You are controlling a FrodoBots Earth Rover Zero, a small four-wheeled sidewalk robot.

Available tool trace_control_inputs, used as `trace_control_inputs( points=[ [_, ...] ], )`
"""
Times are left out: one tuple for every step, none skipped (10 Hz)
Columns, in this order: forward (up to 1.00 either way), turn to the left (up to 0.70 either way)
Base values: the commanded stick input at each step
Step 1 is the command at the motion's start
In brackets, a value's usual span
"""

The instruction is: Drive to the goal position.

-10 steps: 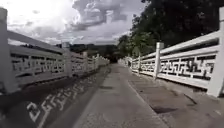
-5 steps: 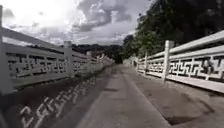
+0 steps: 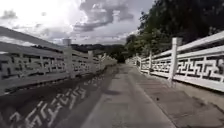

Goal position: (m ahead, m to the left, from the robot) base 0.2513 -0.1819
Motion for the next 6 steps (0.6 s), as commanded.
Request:
trace_control_inputs(
  points=[
    [0.45,-0.27],
    [0.45,-0.27],
    [0.45,-0.07],
    [0.45,0.00],
    [0.45,0.00],
    [0.45,0.00]
  ],
)
